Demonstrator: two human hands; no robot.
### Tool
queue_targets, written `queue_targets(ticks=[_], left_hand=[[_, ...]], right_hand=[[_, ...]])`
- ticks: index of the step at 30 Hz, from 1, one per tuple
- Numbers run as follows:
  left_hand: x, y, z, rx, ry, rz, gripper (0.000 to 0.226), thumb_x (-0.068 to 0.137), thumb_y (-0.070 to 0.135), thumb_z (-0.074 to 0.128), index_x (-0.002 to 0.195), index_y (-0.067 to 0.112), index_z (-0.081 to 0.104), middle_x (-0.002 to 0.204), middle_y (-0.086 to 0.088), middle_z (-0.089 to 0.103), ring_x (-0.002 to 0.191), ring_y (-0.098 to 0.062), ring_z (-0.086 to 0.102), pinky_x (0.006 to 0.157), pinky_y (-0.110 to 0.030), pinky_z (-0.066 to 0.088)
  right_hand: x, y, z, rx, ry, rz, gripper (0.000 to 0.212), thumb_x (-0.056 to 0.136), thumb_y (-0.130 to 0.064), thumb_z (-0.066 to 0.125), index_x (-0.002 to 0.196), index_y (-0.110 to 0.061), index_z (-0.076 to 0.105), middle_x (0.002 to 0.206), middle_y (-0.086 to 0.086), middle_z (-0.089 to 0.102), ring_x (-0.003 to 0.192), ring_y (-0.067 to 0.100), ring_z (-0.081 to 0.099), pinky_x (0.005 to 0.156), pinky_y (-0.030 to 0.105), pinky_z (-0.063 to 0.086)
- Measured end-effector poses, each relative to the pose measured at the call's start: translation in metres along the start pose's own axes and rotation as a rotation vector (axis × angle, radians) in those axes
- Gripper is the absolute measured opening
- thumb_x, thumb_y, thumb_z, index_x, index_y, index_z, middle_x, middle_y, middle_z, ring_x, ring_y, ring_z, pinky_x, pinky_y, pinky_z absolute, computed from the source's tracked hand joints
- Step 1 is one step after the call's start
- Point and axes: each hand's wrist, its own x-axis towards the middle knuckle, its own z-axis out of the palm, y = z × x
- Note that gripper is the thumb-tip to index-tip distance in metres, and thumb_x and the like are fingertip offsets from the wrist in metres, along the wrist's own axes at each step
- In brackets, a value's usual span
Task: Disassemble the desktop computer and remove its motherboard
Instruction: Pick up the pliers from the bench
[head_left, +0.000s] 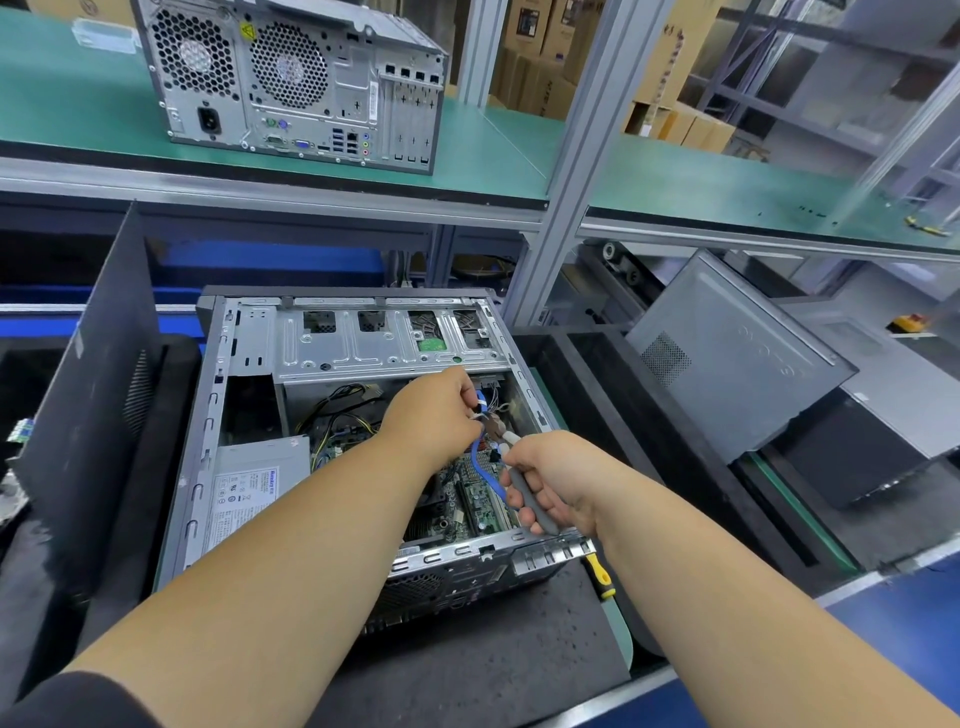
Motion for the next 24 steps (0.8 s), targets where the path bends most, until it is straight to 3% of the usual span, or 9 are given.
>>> queue_targets(ticks=[4,9,12,17,24], left_hand=[[0.0006,0.0007,-0.0015,-0.035,-0.013,-0.034,0.019,0.073,0.018,0.069,0.083,0.027,0.054,0.075,0.009,0.065,0.077,-0.015,0.061,0.068,-0.035,0.053],[0.0008,0.0016,-0.0029,-0.061,-0.018,-0.040,0.020,0.073,0.018,0.069,0.079,0.028,0.053,0.074,0.010,0.065,0.076,-0.014,0.061,0.067,-0.033,0.051],[0.0003,0.0017,-0.0032,-0.050,-0.032,-0.039,0.020,0.073,0.017,0.069,0.081,0.028,0.053,0.073,0.009,0.065,0.075,-0.014,0.061,0.066,-0.033,0.051],[-0.0010,0.0024,-0.0033,-0.026,-0.030,-0.042,0.019,0.075,0.017,0.068,0.083,0.027,0.054,0.076,0.008,0.065,0.078,-0.015,0.061,0.068,-0.036,0.052],[-0.0011,0.0053,-0.0049,-0.078,-0.064,-0.152,0.016,0.072,0.022,0.071,0.079,0.026,0.058,0.078,0.008,0.067,0.075,-0.013,0.063,0.065,-0.030,0.053]], right_hand=[[-0.0005,-0.0030,-0.0022,-0.007,-0.033,0.020,0.018,0.093,-0.017,0.044,0.085,-0.007,0.057,0.065,0.006,0.052,0.050,0.018,0.047,0.050,0.026,0.045],[-0.0014,-0.0034,-0.0069,0.070,-0.084,-0.007,0.027,0.090,-0.022,0.047,0.098,0.000,0.061,0.079,0.015,0.061,0.060,0.027,0.058,0.062,0.036,0.054],[-0.0021,-0.0031,-0.0041,0.034,-0.036,-0.018,0.027,0.095,-0.025,0.046,0.091,-0.002,0.060,0.070,0.010,0.058,0.054,0.021,0.054,0.055,0.029,0.050],[-0.0011,-0.0014,-0.0029,-0.055,0.047,-0.038,0.050,0.097,-0.052,0.047,0.085,-0.005,0.057,0.062,0.007,0.055,0.046,0.018,0.050,0.049,0.027,0.049],[0.0017,-0.0038,-0.0093,-0.102,0.077,0.012,0.050,0.092,-0.057,0.052,0.079,-0.009,0.058,0.057,0.004,0.054,0.042,0.015,0.047,0.045,0.021,0.045]])
